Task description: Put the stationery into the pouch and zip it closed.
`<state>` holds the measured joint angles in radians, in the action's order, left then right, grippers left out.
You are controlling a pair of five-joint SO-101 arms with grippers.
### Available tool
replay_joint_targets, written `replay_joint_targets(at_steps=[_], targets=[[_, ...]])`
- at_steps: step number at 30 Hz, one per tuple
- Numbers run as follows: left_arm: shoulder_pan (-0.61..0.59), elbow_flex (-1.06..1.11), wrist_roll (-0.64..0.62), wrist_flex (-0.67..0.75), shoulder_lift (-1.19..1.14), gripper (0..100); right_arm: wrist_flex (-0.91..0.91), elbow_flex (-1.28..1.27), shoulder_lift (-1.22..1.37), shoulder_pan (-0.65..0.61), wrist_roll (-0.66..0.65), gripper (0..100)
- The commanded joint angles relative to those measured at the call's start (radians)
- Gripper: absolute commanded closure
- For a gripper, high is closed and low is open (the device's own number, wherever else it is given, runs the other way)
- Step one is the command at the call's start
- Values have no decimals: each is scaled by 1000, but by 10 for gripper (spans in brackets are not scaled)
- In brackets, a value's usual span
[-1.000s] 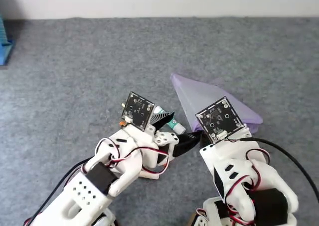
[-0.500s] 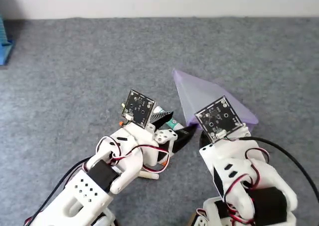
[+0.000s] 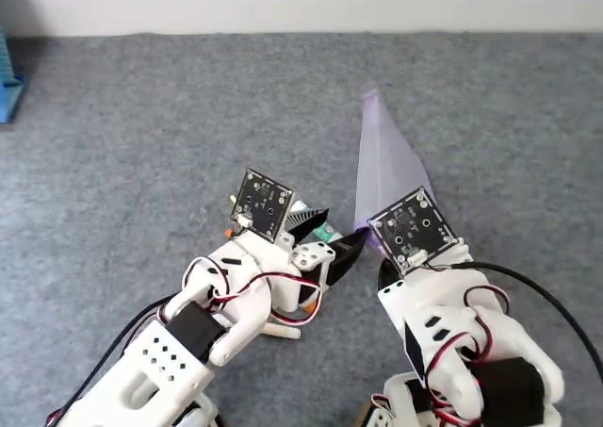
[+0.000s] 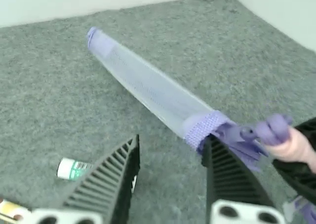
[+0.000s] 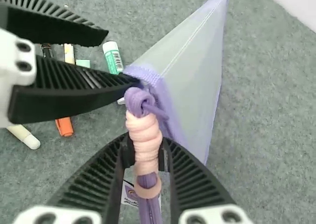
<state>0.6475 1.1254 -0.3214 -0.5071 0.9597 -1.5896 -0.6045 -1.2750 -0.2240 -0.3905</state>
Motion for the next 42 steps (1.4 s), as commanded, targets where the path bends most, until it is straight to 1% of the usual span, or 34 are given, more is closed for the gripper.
replay_joint_targets(at_steps=[1, 5, 8, 11, 15, 17, 21, 24, 31, 34, 39, 42], targets=[[3, -59, -6, 32, -3, 805, 2, 51, 7, -8, -5, 991], [48, -53, -5, 28, -5, 805, 4, 51, 7, -15, -5, 991], [78, -42, -5, 32, -5, 805, 2, 51, 7, -62, -5, 991], [78, -36, -5, 32, -6, 805, -5, 51, 7, -107, -6, 991], [77, -16, 14, 28, -6, 806, -7, 51, 7, -110, -6, 991], [77, 12, 37, 32, -6, 830, -7, 51, 7, -110, -6, 991], [77, 50, 83, 32, -5, 925, -5, 52, 7, -110, -6, 991], [77, 61, 107, 32, -5, 977, 2, 54, 5, -110, -6, 991], [75, 61, 110, 26, -5, 987, -5, 54, -25, -101, -14, 991], [35, 56, 107, 26, -5, 987, -8, 52, -62, -18, -21, 991], [-106, 53, 107, 26, -3, 988, -10, 49, -130, 213, -115, 991], [-133, 51, 107, 6, 3, 988, -33, 46, -163, 326, -135, 991]])
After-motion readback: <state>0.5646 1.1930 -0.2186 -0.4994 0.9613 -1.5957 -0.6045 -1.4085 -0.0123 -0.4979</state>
